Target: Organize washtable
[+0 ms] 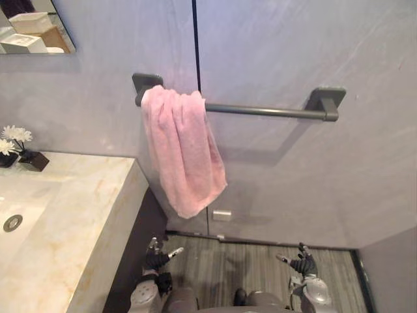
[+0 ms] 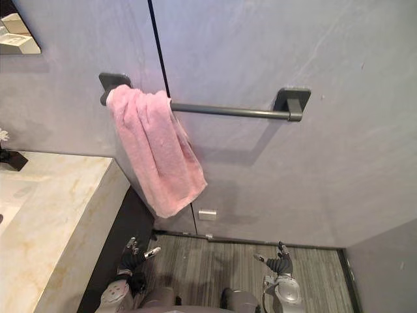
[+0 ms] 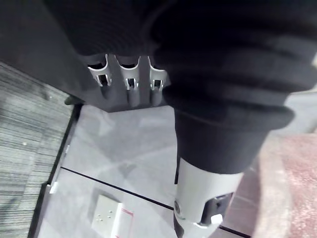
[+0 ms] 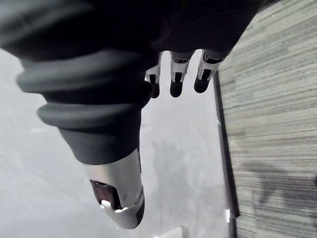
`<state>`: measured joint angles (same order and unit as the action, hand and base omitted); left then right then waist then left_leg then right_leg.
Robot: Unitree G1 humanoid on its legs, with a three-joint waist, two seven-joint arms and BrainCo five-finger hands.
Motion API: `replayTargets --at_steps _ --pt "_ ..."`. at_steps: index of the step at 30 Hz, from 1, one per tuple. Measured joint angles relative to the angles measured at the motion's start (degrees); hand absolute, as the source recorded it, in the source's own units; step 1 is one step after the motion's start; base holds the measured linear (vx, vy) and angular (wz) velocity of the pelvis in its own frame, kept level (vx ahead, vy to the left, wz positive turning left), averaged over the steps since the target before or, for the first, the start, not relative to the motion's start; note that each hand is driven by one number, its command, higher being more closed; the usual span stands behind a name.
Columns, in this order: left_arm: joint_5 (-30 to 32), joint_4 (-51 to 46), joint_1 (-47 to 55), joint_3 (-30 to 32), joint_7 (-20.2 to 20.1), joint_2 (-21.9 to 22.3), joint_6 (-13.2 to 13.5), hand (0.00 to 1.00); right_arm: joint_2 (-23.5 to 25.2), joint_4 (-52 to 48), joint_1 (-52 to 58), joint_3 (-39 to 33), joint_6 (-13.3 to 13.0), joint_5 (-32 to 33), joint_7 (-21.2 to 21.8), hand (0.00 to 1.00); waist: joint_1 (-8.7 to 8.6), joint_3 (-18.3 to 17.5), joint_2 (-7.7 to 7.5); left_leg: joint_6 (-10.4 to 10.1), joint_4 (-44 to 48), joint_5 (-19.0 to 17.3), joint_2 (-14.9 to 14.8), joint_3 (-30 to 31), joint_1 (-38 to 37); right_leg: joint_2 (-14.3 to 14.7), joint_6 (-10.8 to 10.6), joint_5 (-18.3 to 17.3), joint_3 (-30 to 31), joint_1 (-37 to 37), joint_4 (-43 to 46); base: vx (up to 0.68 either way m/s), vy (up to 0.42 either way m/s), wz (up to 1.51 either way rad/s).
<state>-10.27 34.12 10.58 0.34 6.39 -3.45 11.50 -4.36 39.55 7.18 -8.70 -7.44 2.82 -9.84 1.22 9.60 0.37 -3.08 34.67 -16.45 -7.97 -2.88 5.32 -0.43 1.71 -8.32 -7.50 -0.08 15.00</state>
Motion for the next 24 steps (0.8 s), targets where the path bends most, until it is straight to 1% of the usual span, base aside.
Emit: replayTargets --at_steps 1,2,3,4,7,10,12,17,19,20,24 --pt "0.0 -0.6 -0.3 0.0 0.0 0.0 0.0 0.00 -0.2 0.0 -0.3 -0.3 -0.1 0.0 0.0 0.00 -0.23 -0.2 0.61 -0.2 -6.9 0.5 0.3 0.7 0.0 -0.2 -0.2 0.0 0.3 0.3 -0.4 0.16 0.043 -0.13" --pt "0.0 -0.6 -0.6 0.0 0.0 0.0 0.0 0.00 -0.8 0.1 -0.6 -0.7 -0.1 0.0 0.0 0.00 -0.29 -0.2 1.02 -0.7 -11.1 1.5 0.6 1.4 -0.1 -0.3 -0.4 -0.1 0.5 0.3 -0.3 0.18 0.104 -0.15" --pt "0.0 -0.7 -0.7 0.0 0.0 0.0 0.0 0.00 -1.0 0.3 -0.7 -1.1 -0.1 0.0 0.0 0.00 -0.25 -0.5 1.82 -1.3 -15.3 6.8 0.9 1.9 -0.7 -0.3 -1.1 -0.3 1.0 0.4 -0.3 0.16 0.132 -0.16" --pt "0.0 -1.1 -0.8 0.0 0.1 -0.4 0.1 0.00 -0.6 0.6 -0.5 -1.2 0.0 0.0 0.0 0.00 -0.21 -0.8 1.51 -1.0 -17.1 7.4 1.9 1.4 -2.2 -1.0 -2.0 -0.1 1.7 1.0 -1.1 0.15 0.129 -0.09" --pt "0.1 -2.0 -1.0 -0.2 0.1 -1.0 0.1 0.00 -0.4 1.3 0.3 -1.4 0.0 -0.1 0.0 0.00 -0.28 -1.0 0.66 0.0 -19.6 8.1 3.6 1.2 -3.1 -2.6 -3.0 -0.1 1.5 1.6 -2.7 0.10 0.106 0.05" --pt "0.4 -3.7 -0.2 -0.2 0.2 -1.4 0.1 0.00 -0.4 2.3 1.1 -1.9 0.0 -0.1 0.0 0.00 -0.26 -1.0 0.49 0.4 -23.3 9.4 4.9 1.3 -6.3 -3.6 -3.5 0.0 1.2 4.1 -4.6 0.08 0.059 0.08" --pt "0.7 -6.7 0.1 -0.2 0.2 -1.7 0.1 0.00 -0.4 2.4 1.0 -1.9 0.0 -0.1 0.1 0.00 -0.28 -1.0 0.46 0.5 -25.0 10.1 5.1 1.4 -7.1 -3.7 -3.7 0.2 1.1 4.5 -5.2 0.03 0.021 0.06" --pt "1.4 -19.8 1.2 -0.2 0.2 -2.9 0.3 0.00 -0.5 2.4 1.1 -1.9 0.0 -0.1 0.2 0.00 -0.48 -1.2 0.33 0.2 -28.3 12.1 5.2 2.6 -8.3 -3.7 -3.5 0.3 0.0 4.9 -5.8 -0.01 -0.023 0.09" --pt "1.6 -23.1 1.2 -0.2 0.2 -3.2 0.7 0.00 -0.6 2.9 1.0 -1.9 -0.1 -0.1 0.4 0.00 -0.45 -1.2 0.30 0.0 -29.5 12.9 5.3 2.8 -8.6 -3.4 -3.4 0.7 -0.2 5.0 -6.3 -0.03 -0.026 0.06" --pt "2.1 -24.7 1.2 -0.2 0.3 -3.7 1.1 0.00 -0.7 3.2 1.0 -1.8 -0.1 -0.1 1.2 0.00 -0.44 -1.2 0.30 0.0 -30.4 13.3 5.3 2.8 -9.1 -3.2 -3.3 1.1 -0.1 5.1 -6.8 -0.04 -0.021 -0.03" --pt "4.5 -28.7 0.6 -0.2 1.4 -4.6 1.4 0.00 -0.9 4.1 1.0 -1.3 -0.1 -0.1 1.9 0.00 -0.57 -1.4 0.35 -0.1 -31.0 13.8 5.1 2.8 -9.7 -2.8 -3.2 2.4 0.0 6.0 -8.7 -0.04 -0.006 -0.02"
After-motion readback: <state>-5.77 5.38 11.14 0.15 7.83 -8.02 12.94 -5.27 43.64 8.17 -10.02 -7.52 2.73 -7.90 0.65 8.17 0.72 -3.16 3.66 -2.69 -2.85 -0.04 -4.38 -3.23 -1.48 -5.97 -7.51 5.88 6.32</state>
